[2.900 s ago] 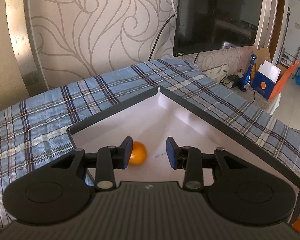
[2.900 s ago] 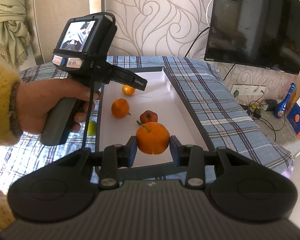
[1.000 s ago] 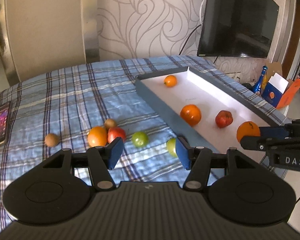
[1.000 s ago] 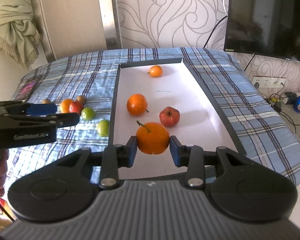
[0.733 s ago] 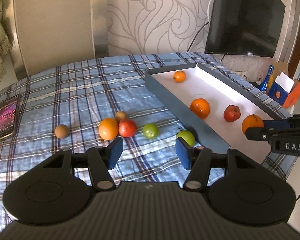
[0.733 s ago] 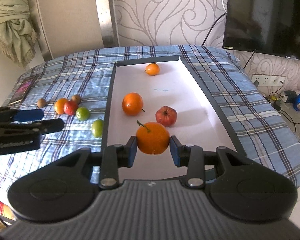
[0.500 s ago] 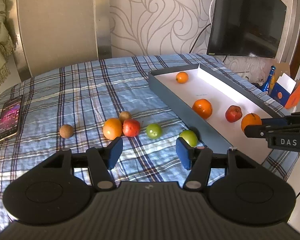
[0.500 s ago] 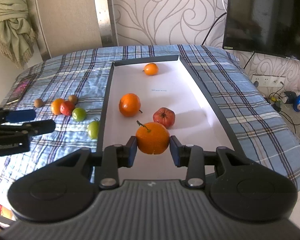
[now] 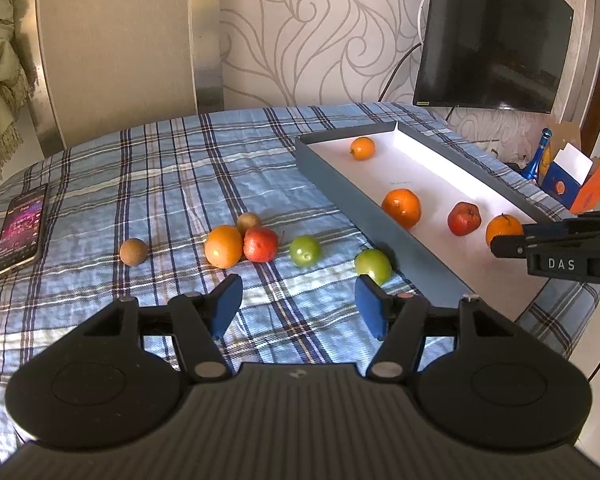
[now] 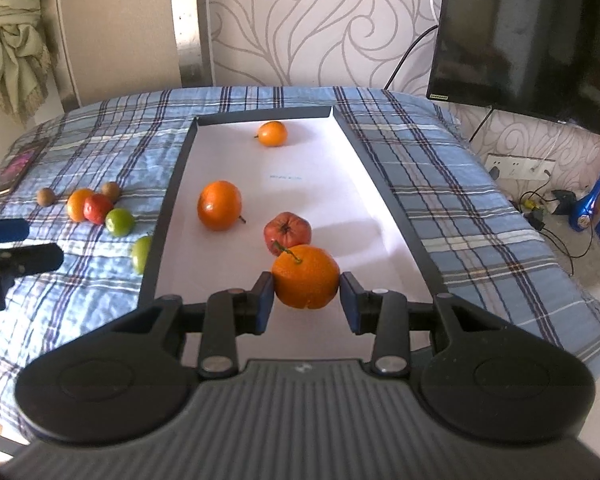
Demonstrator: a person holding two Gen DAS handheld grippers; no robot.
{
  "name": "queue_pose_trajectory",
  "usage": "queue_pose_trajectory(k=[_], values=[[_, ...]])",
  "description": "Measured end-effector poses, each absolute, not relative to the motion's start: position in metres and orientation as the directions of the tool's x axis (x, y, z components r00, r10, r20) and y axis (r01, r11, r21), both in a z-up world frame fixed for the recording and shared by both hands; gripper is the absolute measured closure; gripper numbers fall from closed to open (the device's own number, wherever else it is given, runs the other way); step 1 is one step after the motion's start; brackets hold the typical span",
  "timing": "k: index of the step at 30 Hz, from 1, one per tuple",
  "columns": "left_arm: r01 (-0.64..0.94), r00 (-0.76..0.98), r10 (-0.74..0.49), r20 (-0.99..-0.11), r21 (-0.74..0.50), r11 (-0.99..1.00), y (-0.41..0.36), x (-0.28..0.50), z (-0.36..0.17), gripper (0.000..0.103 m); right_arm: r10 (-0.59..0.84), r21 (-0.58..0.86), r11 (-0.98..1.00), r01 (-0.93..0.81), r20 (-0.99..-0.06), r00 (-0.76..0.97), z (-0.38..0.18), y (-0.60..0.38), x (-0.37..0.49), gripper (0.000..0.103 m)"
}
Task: Organize fruits
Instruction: 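Lower the large orange into the tray and open the right gripper, then move the right gripper to a green lime and close on it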
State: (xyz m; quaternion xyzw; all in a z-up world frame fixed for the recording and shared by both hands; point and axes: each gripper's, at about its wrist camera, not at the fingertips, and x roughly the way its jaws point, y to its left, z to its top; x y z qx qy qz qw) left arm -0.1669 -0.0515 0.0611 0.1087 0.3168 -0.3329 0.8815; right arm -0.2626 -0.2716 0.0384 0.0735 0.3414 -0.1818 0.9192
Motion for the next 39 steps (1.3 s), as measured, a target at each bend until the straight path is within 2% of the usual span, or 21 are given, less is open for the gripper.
queue_pose_trajectory(k=[2, 4, 5, 8, 14, 23, 30, 39], values=[[0.655, 0.576, -0.517, -0.633, -0.021, 0.756, -0.051, -0.168, 0.061, 0.035, -0.289, 0.013, 0.921, 0.388, -0.646, 0.707, 0.041, -0.270, -0.264, 0.063], [0.654, 0.576, -0.517, -0.634, -0.022, 0.756, -0.050, -0.168, 0.061, 0.035, -0.313, -0.006, 0.918, 0.397, -0.623, 0.717, 0.044, -0.266, -0.266, 0.053], [0.653, 0.577, -0.516, -0.633, -0.022, 0.757, -0.050, -0.168, 0.061, 0.035, -0.325, -0.018, 0.917, 0.399, -0.612, 0.720, 0.046, -0.264, -0.267, 0.052], [0.652, 0.579, -0.516, -0.631, -0.021, 0.758, -0.049, -0.168, 0.061, 0.035, -0.340, -0.023, 0.913, 0.407, -0.592, 0.730, 0.051, -0.262, -0.269, 0.052], [0.653, 0.581, -0.516, -0.629, -0.018, 0.757, -0.049, -0.168, 0.061, 0.035, -0.311, 0.001, 0.927, 0.376, -0.559, 0.768, 0.062, -0.250, -0.275, 0.053], [0.648, 0.583, -0.509, -0.633, -0.016, 0.762, -0.045, -0.167, 0.060, 0.035, -0.183, 0.017, 0.973, 0.232, -0.558, 0.809, 0.068, -0.211, -0.268, 0.054], [0.612, 0.611, -0.475, -0.633, -0.003, 0.791, -0.035, -0.161, 0.060, 0.035, -0.063, 0.065, 0.990, 0.126, -0.592, 0.803, 0.060, -0.191, -0.250, 0.062], [0.597, 0.630, -0.465, -0.622, 0.006, 0.802, -0.015, -0.150, 0.063, 0.035, -0.102, -0.004, 0.992, 0.129, -0.634, 0.767, 0.046, -0.172, -0.221, 0.064]])
